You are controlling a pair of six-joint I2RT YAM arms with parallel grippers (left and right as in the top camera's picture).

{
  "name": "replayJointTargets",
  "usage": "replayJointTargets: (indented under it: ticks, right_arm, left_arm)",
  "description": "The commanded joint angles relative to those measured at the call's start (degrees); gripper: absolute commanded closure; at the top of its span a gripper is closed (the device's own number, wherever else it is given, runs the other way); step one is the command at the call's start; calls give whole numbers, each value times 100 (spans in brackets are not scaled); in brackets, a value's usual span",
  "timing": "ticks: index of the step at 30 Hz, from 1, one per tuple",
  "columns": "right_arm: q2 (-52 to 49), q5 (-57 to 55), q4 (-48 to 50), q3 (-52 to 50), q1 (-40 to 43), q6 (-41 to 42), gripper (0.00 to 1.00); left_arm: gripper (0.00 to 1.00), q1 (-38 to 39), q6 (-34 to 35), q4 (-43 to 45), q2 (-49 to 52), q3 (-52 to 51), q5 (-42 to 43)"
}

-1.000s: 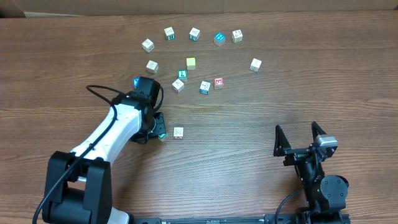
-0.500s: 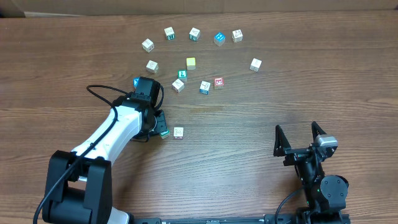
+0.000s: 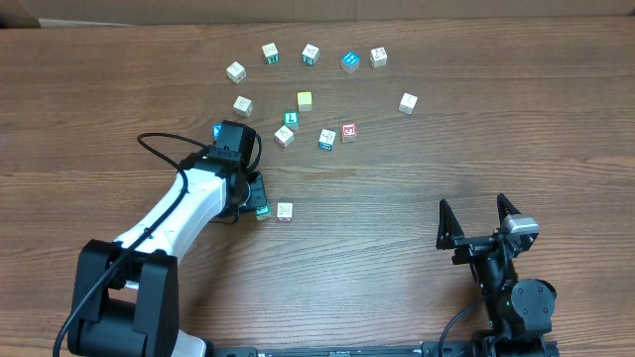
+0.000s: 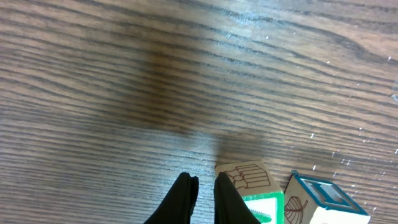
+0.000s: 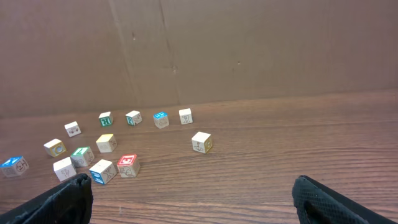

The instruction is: Form a horizontal line

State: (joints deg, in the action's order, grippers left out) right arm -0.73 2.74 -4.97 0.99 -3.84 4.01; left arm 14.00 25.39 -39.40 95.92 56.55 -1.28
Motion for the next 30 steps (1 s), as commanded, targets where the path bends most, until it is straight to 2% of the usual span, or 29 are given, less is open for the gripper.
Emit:
replayJointTargets:
  ticks: [1, 12, 18, 30]
  right_arm:
    - [57, -7, 33, -55, -33, -44, 0]
    - [57, -7, 33, -55, -33, -44, 0]
    - [57, -7, 33, -55, -33, -44, 0]
    - [57, -7, 33, -55, -33, -44, 0]
  left_arm:
    - [90, 28, 26, 70, 44, -55, -59]
    - [90, 28, -68, 120, 44, -59, -52]
    - [96, 28, -151, 48, 44, -59, -575]
    - [96, 44, -87, 129, 46, -258, -181]
